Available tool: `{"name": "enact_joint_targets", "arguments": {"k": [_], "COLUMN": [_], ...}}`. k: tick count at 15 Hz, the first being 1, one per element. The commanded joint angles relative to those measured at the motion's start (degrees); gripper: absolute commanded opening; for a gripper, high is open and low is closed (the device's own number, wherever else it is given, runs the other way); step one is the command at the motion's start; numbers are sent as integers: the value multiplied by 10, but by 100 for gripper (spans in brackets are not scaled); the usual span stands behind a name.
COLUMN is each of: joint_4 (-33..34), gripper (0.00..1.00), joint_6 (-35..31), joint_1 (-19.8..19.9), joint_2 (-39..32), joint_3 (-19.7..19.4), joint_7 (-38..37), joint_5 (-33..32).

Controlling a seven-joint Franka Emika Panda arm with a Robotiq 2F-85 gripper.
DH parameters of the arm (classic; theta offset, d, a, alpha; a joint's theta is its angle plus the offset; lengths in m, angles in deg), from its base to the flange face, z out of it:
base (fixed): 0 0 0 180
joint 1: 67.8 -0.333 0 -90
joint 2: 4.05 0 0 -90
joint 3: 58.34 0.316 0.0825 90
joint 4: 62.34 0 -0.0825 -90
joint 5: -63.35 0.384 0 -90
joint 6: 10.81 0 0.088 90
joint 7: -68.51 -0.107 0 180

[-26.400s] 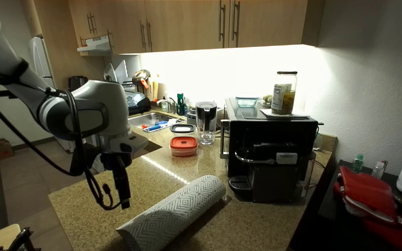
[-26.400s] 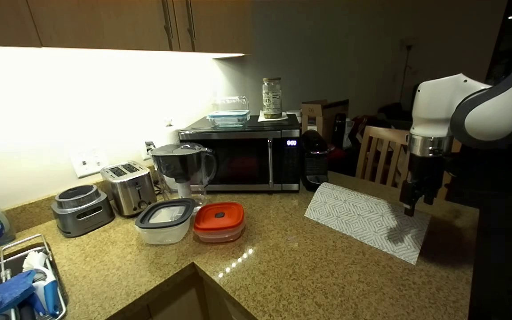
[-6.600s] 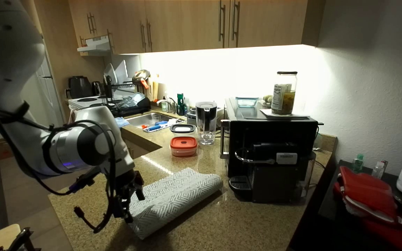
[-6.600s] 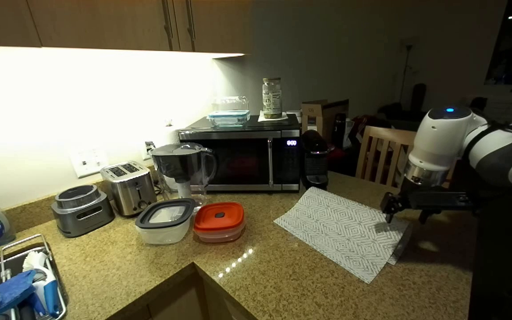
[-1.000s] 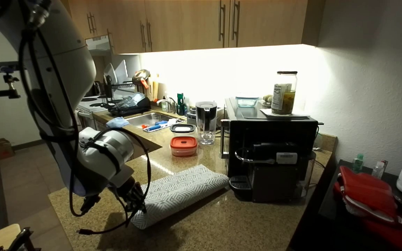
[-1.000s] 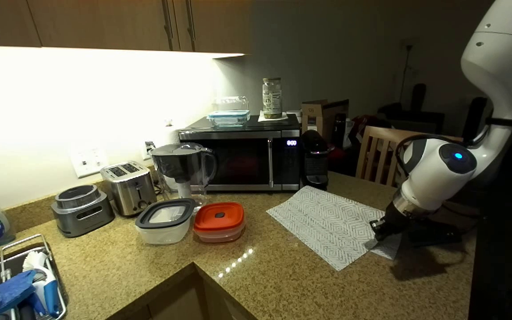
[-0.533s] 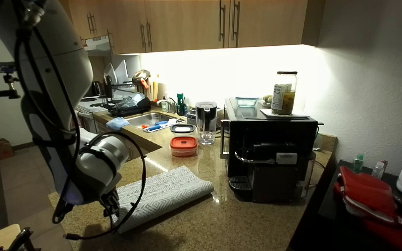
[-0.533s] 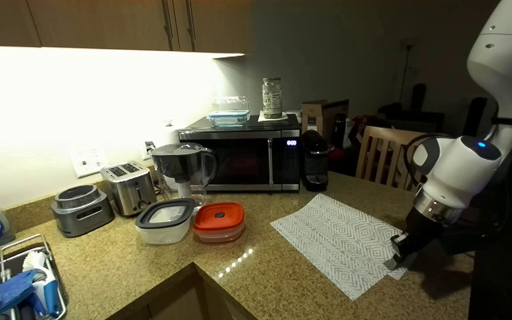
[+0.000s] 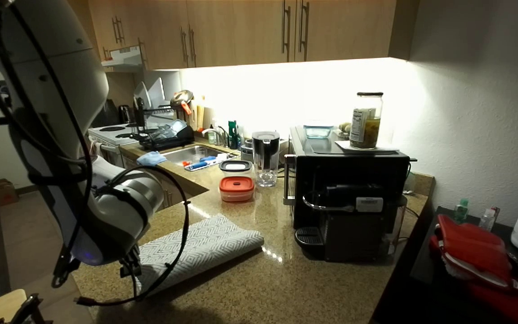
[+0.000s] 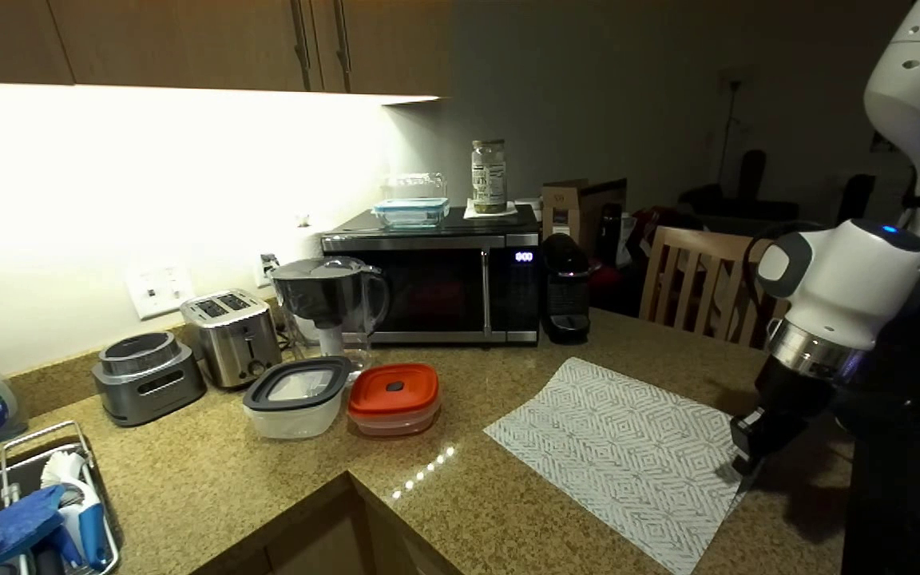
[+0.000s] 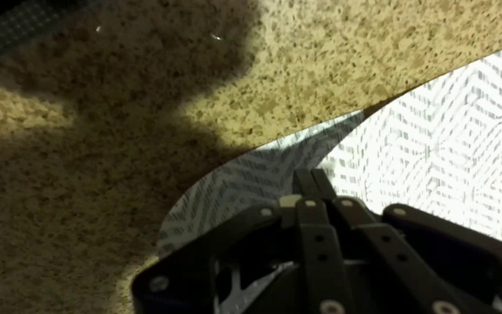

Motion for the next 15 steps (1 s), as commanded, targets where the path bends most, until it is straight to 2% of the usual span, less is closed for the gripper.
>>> {"name": "enact_joint_targets", "arguments": {"k": [1, 6, 10, 11, 15], "joint_4": [-47, -88, -108, -87, -88], "gripper": [0, 0, 0, 0, 0], "joint_6": [-16, -12, 3, 13, 38], "joint_1": [-17, -43, -68, -82, -145], "joint_2": [73, 133, 123, 92, 66], "joint_3": [-37, -79, -121, -136, -225], "joint_7": [4, 11, 47, 40, 123], "joint_5": [-3, -5, -10, -26, 9]}}
